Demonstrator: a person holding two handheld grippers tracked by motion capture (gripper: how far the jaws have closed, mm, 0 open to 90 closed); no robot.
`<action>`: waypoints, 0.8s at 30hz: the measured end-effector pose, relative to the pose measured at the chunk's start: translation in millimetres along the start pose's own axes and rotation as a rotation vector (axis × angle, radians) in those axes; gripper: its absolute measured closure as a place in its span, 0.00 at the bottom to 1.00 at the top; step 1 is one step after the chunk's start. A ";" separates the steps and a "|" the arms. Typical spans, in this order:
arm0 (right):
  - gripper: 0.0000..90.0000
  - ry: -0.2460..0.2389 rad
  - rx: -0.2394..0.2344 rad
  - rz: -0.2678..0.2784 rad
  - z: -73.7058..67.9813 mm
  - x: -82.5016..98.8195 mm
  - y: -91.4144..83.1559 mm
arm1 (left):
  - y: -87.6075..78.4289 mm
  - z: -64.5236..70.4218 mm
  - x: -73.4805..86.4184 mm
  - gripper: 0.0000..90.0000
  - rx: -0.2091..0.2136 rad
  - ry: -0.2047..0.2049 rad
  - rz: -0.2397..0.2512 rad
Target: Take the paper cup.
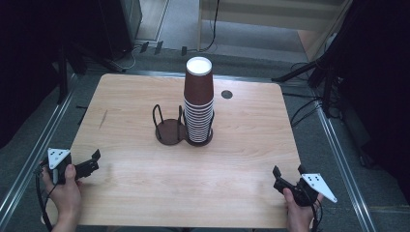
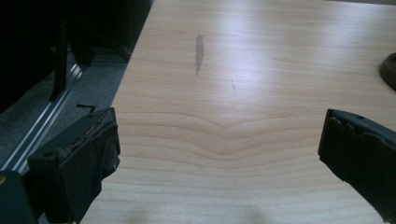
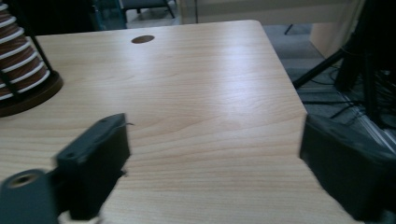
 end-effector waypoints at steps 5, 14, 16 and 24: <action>0.19 -0.026 0.045 0.022 -8.6 -2.6 -0.8 | -3.2 3.3 -0.1 0.00 0.039 -0.005 0.000; 0.14 -0.034 0.013 0.047 -23.7 -15.6 -4.8 | -3.9 9.5 3.3 0.00 0.050 0.007 -0.002; 0.14 -0.046 0.015 0.044 -27.3 -17.0 -4.0 | -2.1 10.0 4.2 0.00 0.042 0.012 -0.007; 0.14 -0.052 0.003 0.080 -36.1 -27.4 -6.5 | -0.5 15.3 6.5 0.00 0.022 0.050 0.002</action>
Point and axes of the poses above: each handheld gripper's, and its own axes: y roughly forward along the jaws, x roughly out of its underside, z roughly to its right, the point moved 4 cm from there along y, roughly forward along the jaws, and after that the axes turned 6 degrees about -y, right-handed, at the moved point
